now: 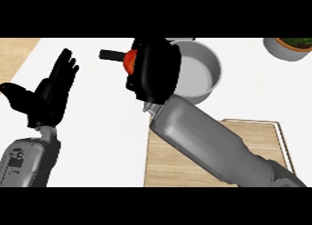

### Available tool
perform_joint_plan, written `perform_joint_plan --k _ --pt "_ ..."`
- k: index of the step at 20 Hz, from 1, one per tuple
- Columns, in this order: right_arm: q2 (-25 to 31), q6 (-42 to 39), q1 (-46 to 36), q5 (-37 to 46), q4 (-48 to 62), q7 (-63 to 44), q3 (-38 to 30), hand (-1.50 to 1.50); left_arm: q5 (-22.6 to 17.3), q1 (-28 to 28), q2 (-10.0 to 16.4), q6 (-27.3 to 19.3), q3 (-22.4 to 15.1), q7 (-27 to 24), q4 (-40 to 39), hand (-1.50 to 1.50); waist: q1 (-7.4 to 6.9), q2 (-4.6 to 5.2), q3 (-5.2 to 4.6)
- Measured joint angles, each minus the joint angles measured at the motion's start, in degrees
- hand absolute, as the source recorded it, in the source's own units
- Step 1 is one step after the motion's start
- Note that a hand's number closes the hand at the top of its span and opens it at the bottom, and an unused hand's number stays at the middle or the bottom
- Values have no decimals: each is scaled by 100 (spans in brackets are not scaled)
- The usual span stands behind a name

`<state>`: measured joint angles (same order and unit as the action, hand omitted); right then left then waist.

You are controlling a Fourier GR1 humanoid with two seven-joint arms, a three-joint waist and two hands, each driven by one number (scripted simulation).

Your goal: Pick the tomato from the tray and place it in the pot

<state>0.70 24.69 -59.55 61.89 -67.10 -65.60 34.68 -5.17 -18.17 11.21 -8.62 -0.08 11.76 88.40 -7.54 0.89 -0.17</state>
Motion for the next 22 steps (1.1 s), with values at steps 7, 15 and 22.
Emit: perform_joint_plan --k 7,15,22 --pt "-6 418 -268 300 1109 -26 -19 150 -48 7 86 2 148 36 -14 0 153 -6 -2" --pt "-6 601 -537 424 2661 48 -80 150 -27 125 80 -8 145 42 142 0 193 20 6" --pt "-14 1190 -249 -248 3292 434 -460 -150 -14 25 51 -7 115 98 146 0 146 80 17"
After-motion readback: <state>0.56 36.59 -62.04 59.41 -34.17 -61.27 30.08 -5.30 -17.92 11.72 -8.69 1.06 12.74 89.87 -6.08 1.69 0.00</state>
